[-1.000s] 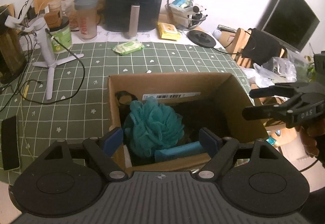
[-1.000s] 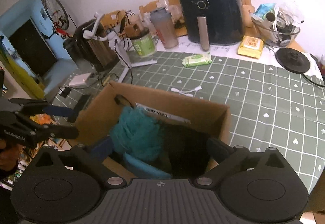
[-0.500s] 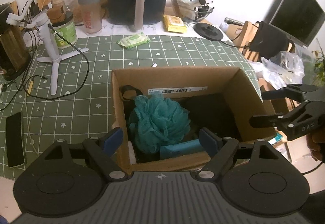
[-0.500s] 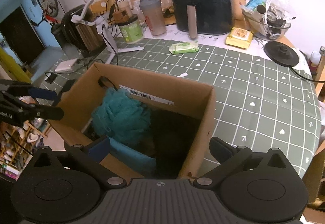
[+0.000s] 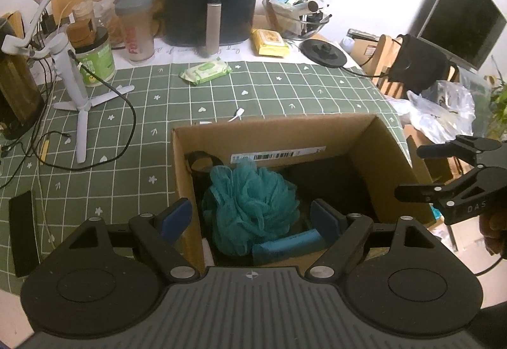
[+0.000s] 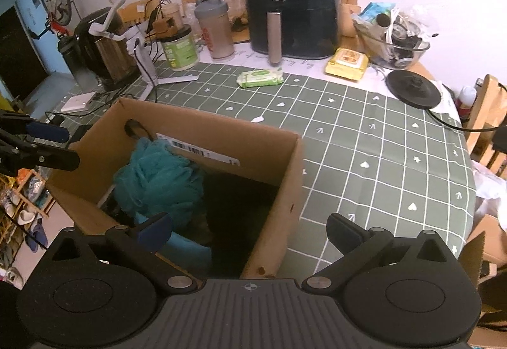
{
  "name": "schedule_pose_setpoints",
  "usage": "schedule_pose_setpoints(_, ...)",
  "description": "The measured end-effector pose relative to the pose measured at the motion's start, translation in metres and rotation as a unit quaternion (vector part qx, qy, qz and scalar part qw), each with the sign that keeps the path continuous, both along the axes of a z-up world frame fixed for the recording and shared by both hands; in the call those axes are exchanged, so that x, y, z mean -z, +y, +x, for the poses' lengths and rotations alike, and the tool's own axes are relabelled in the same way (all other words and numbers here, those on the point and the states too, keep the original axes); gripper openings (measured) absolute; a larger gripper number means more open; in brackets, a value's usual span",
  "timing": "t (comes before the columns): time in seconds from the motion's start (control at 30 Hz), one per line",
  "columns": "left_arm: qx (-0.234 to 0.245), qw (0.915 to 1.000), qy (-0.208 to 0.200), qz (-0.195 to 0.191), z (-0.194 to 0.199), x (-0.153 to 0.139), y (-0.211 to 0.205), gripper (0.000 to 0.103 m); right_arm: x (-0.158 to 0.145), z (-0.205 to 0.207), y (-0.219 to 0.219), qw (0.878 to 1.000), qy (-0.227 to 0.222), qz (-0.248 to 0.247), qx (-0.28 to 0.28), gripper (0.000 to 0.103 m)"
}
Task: Organize soft objects
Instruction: 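Withdraw both tools from the box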
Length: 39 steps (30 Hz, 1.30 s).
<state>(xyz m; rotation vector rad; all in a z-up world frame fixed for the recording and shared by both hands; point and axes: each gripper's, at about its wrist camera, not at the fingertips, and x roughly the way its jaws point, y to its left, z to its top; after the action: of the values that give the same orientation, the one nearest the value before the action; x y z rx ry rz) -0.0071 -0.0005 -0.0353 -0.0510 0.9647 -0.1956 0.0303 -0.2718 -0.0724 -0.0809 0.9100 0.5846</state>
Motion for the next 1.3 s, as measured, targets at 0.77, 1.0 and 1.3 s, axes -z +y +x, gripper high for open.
schedule_pose_setpoints(0.77, 0.033, 0.999, -0.03, -0.002, 0.036, -0.011, 0.018, 0.082, -0.011, 0.025, -0.006, 0.999, -0.031, -0.01, 0.039, 0.103)
schedule_pose_setpoints(1.0, 0.045, 0.9982, -0.039, -0.005, 0.051, -0.012, 0.026, 0.082, -0.012, 0.037, -0.005, 0.999, -0.021, -0.016, 0.034, 0.103)
schedule_pose_setpoints(1.3, 0.071, 0.996, -0.053, -0.008, 0.071, -0.015, 0.034, 0.082, -0.013, 0.056, -0.005, 0.999, -0.011, -0.011, 0.051, 0.103)
